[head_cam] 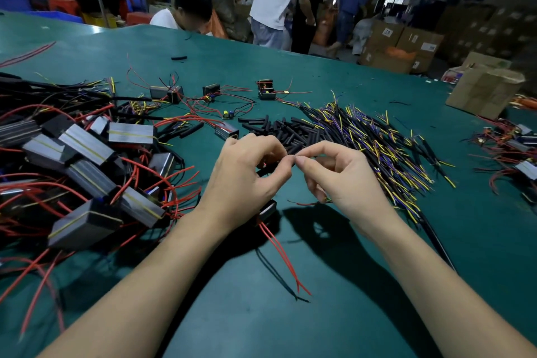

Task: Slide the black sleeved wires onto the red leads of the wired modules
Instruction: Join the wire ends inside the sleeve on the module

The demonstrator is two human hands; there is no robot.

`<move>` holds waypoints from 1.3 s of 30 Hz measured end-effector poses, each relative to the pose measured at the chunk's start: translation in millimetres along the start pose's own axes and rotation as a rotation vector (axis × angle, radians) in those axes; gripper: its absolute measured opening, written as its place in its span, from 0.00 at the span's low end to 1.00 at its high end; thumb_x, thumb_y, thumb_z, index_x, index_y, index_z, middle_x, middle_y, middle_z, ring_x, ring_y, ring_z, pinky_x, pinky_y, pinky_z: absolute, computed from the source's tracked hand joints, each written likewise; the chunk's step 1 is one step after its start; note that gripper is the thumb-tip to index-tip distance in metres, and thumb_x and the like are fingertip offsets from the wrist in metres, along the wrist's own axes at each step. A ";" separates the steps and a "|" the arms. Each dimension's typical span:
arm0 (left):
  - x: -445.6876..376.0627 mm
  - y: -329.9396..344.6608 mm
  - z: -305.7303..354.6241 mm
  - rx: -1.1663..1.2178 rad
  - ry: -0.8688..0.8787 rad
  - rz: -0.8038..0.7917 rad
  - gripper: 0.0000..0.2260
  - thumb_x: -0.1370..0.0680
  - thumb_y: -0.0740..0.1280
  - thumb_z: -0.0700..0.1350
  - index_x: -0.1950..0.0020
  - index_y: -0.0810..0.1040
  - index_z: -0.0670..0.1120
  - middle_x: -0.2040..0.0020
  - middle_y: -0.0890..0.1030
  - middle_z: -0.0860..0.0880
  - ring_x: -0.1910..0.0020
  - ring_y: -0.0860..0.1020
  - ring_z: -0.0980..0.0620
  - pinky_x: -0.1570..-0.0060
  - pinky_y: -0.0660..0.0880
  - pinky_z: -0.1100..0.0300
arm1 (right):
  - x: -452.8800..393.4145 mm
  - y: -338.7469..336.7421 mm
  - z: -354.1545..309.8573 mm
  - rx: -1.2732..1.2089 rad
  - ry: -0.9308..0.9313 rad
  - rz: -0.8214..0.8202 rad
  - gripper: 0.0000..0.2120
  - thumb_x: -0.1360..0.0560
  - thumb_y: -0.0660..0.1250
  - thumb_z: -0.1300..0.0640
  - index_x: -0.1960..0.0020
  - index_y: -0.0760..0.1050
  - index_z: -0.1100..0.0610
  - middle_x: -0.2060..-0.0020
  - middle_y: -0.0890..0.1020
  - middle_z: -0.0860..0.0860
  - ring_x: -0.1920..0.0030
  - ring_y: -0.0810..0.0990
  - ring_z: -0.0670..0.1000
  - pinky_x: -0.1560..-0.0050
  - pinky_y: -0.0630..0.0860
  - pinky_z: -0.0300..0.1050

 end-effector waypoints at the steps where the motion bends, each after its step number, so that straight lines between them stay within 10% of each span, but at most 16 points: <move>1: 0.0 0.4 0.2 0.010 -0.012 -0.004 0.07 0.27 0.66 0.47 0.62 0.77 0.45 0.67 0.76 0.54 0.64 0.71 0.53 0.55 0.66 0.54 | 0.2 1.1 -0.1 0.019 0.000 -0.014 0.05 0.24 0.68 0.61 0.58 0.79 0.56 0.77 0.74 0.52 0.78 0.67 0.49 0.75 0.66 0.37; 10: -0.2 16.0 -22.0 0.233 -0.310 -0.219 0.10 0.26 0.66 0.48 0.67 0.74 0.47 0.69 0.75 0.50 0.69 0.70 0.56 0.58 0.67 0.59 | 17.3 9.1 -34.9 0.845 -0.495 0.146 0.03 0.27 0.69 0.57 0.60 0.78 0.54 0.73 0.69 0.42 0.70 0.65 0.43 0.71 0.68 0.42; 19: 3.3 3.5 3.2 -0.072 0.112 -0.172 0.04 0.27 0.67 0.48 0.54 0.77 0.49 0.65 0.77 0.56 0.63 0.72 0.59 0.47 0.63 0.54 | 2.3 -0.9 1.8 0.060 0.119 0.018 0.06 0.25 0.67 0.64 0.61 0.77 0.64 0.78 0.73 0.51 0.78 0.66 0.48 0.77 0.64 0.37; 39: 3.9 7.3 20.0 -0.392 0.395 -0.203 0.05 0.23 0.66 0.45 0.56 0.81 0.47 0.63 0.77 0.52 0.62 0.77 0.48 0.53 0.70 0.50 | 4.3 -6.2 7.9 0.027 0.234 -0.144 0.05 0.26 0.69 0.60 0.59 0.80 0.61 0.77 0.73 0.50 0.78 0.65 0.45 0.78 0.61 0.32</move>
Point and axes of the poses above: each hand's wrist, its own x-axis away from the middle knuckle, its own y-axis out of the palm, z = x × y, the point moved 7 cm from there along -x, towards the middle knuckle
